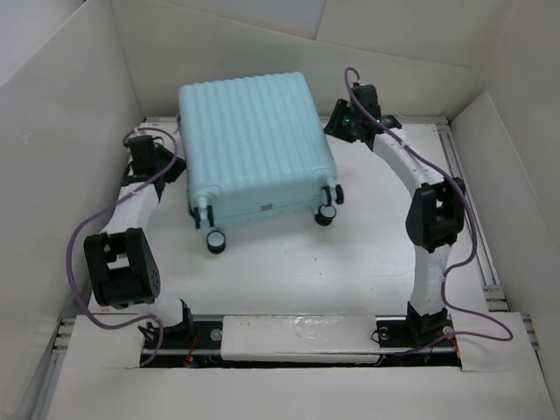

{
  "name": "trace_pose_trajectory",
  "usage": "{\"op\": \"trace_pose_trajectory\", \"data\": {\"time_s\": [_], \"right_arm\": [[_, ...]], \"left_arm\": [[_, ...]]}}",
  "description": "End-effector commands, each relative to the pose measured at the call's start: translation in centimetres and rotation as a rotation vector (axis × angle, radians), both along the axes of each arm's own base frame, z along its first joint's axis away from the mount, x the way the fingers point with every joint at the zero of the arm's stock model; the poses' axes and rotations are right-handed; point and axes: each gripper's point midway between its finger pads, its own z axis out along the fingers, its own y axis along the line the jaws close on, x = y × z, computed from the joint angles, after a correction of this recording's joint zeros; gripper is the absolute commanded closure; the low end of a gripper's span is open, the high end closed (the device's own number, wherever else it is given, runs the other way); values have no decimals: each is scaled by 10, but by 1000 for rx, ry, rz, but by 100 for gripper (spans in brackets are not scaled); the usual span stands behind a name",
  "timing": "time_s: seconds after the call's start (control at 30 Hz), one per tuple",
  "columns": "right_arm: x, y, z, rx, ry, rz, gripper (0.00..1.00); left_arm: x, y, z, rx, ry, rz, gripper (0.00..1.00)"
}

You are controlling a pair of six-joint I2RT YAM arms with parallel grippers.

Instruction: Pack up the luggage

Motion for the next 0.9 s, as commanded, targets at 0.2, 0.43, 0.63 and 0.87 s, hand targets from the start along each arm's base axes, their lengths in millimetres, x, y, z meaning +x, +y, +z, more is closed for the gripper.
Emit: {"op": "trace_pose_trajectory", "data": {"time_s": [0.2,0.43,0.63,0.87], "right_arm": [[-20,-21,69,1,-66,221,48],[-31,-30,116,-35,-133,260,50],[-52,-81,161,-93,-215,56,42],[-85,-207,181,-73,-220,-338,19]], "left_arm": [[-186,-287,10,-300,210,-755,84],[-154,-220,155,-65,-154,-497,33],[-100,-181,197,34,-275,-365,16],[2,-184,174,59,-262,-477,11]]}}
